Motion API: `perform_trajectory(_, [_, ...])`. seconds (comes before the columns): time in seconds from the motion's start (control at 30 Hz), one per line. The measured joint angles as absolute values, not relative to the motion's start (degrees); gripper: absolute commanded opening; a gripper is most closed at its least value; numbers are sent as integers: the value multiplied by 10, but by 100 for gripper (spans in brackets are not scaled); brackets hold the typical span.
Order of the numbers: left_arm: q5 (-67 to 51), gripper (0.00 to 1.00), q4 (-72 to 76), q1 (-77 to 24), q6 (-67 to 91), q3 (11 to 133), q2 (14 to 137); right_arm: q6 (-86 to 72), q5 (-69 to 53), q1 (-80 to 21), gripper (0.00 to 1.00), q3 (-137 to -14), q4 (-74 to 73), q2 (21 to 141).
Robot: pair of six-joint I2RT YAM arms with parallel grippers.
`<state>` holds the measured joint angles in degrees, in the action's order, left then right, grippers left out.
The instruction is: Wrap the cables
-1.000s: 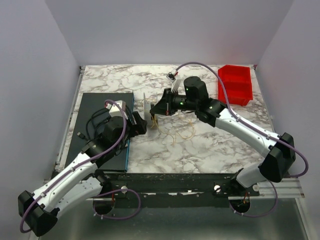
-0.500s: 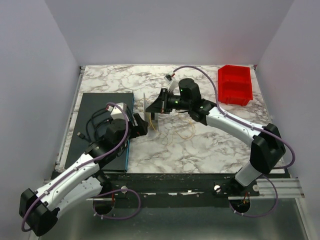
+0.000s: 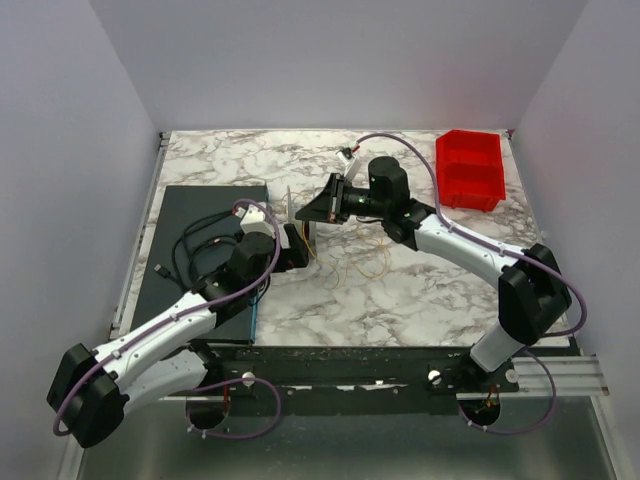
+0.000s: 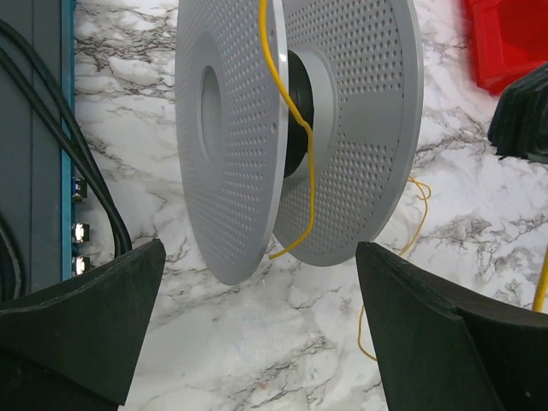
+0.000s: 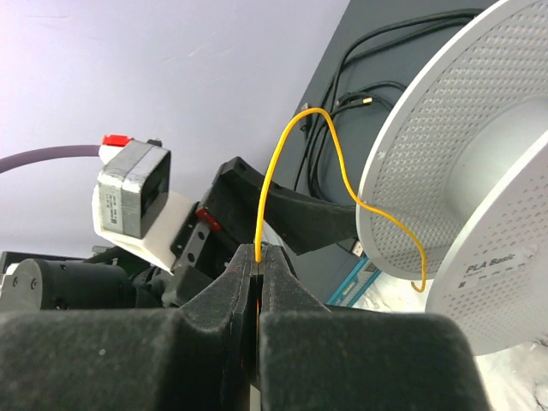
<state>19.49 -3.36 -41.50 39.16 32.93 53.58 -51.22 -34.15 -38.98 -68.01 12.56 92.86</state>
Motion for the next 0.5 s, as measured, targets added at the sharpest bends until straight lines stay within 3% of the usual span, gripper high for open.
perform_trajectory(0.5, [273, 90, -9, -448, 402, 330, 596, -572, -394, -389, 1, -663, 199, 941])
